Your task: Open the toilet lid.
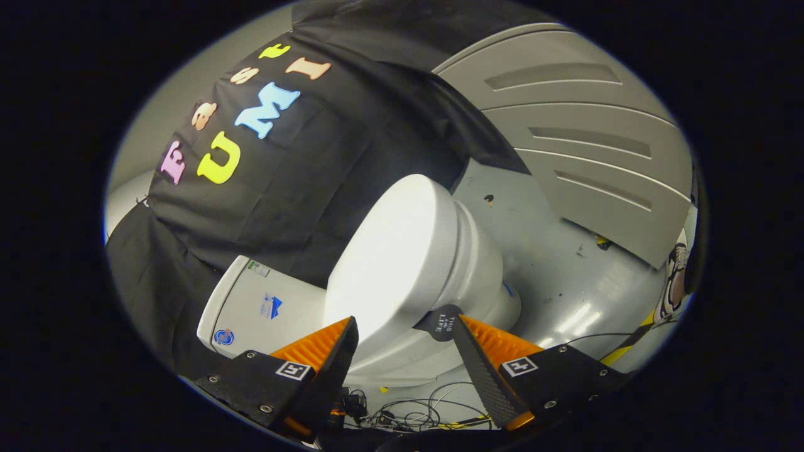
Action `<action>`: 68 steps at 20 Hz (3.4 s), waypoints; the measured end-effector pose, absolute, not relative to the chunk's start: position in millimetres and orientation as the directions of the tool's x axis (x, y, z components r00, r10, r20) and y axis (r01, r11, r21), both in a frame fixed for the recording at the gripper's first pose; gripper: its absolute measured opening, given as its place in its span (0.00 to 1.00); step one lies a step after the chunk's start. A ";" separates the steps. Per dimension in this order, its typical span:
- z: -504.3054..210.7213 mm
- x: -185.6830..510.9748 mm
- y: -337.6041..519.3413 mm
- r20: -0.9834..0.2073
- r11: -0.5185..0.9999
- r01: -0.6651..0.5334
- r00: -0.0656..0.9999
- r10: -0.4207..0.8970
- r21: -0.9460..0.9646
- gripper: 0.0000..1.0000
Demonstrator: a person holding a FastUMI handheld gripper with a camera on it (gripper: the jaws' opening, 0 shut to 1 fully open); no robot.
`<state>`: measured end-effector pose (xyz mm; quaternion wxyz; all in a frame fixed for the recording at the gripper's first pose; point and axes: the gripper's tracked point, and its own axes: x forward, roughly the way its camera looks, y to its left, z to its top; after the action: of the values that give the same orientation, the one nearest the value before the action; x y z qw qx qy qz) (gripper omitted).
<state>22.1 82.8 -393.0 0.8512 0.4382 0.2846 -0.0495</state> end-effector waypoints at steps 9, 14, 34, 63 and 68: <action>-440.7 34.7 82.4 -0.551 0.378 0.460 0.815 0.180 0.803 0.86; -448.0 51.8 87.4 -0.507 0.317 0.431 0.834 0.217 0.845 0.67; -444.7 56.1 97.1 -0.483 0.453 0.364 0.857 0.179 0.814 0.00; -327.0 66.6 130.7 -0.586 0.825 0.415 0.800 -0.130 0.383 0.00; -298.4 68.8 148.0 -0.567 0.873 0.395 0.804 -0.179 0.284 0.00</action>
<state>68.8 148.0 -298.4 0.9287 0.1985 0.2724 -0.1545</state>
